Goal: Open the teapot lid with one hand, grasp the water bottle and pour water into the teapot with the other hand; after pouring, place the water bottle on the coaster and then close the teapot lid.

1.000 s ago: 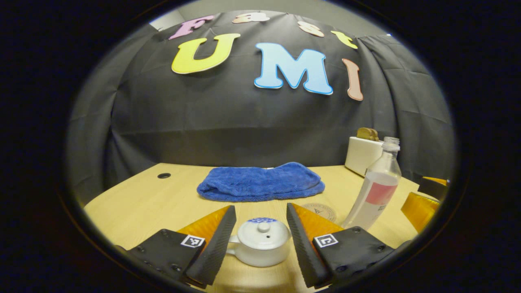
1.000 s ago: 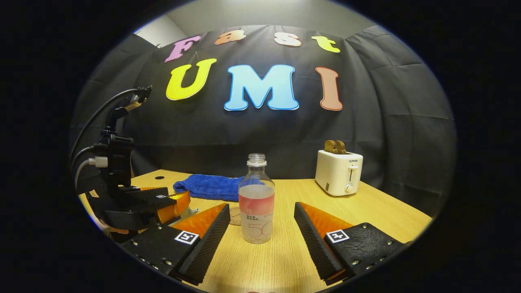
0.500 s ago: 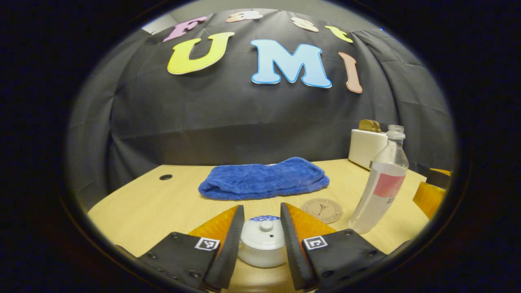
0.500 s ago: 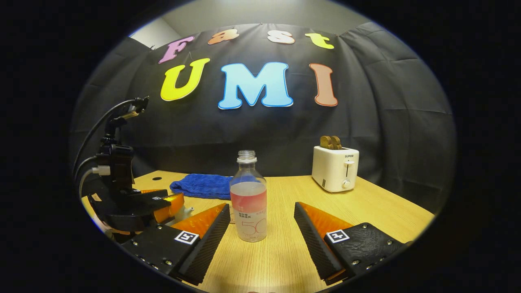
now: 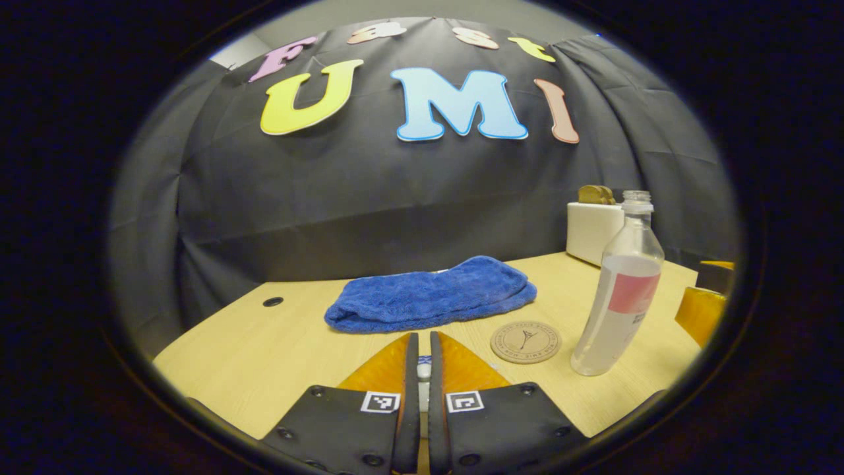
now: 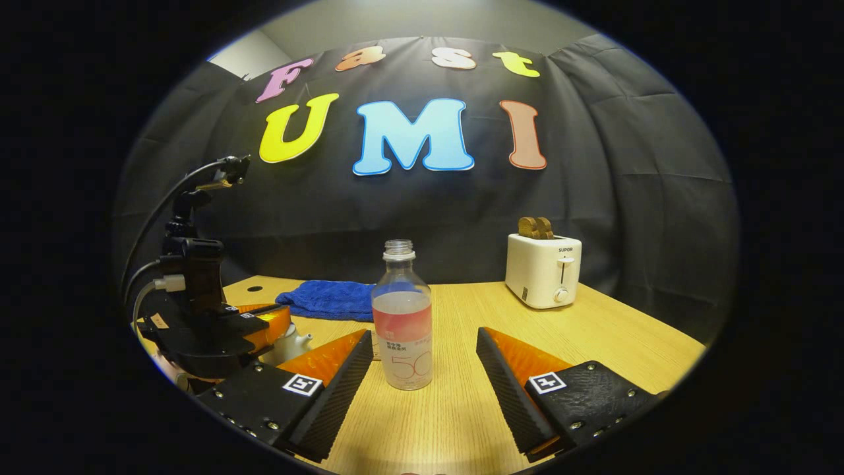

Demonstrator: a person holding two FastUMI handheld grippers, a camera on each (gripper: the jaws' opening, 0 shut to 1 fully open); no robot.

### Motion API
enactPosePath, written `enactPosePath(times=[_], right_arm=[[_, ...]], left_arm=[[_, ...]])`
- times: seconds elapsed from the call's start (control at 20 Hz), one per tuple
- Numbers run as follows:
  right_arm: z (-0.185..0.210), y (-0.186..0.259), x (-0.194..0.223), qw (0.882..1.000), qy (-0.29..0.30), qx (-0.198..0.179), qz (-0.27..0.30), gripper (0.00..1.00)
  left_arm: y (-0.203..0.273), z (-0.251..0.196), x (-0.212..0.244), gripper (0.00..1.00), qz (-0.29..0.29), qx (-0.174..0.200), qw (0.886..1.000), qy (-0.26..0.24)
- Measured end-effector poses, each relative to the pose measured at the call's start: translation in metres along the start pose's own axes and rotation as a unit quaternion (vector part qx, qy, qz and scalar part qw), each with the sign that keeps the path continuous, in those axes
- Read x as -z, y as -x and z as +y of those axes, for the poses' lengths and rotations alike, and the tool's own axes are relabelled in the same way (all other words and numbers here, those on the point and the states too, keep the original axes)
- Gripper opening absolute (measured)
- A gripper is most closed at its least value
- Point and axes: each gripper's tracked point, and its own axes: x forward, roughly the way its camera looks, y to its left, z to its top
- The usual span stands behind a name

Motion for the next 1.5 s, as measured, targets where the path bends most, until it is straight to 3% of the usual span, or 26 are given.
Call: enactPosePath(times=[0.35, 0.65, 1.2, 1.5], right_arm=[[-0.003, -0.002, 0.003, 1.000, -0.002, 0.003, 0.002, 0.98], [0.004, -0.003, -0.001, 1.000, 0.007, 0.000, -0.001, 0.98], [0.026, -0.018, -0.003, 0.999, 0.033, -0.024, 0.002, 0.98], [0.022, -0.038, 0.005, 0.999, 0.030, -0.031, 0.026, 0.98]], left_arm=[[0.009, 0.008, -0.030, 0.12, -0.042, 0.005, 0.999, 0.019], [0.019, 0.050, -0.041, 0.12, -0.064, -0.043, 0.997, 0.019], [0.032, 0.122, -0.021, 0.12, -0.046, -0.115, 0.991, 0.050], [0.033, 0.135, -0.014, 0.12, -0.042, -0.130, 0.989, 0.056]])
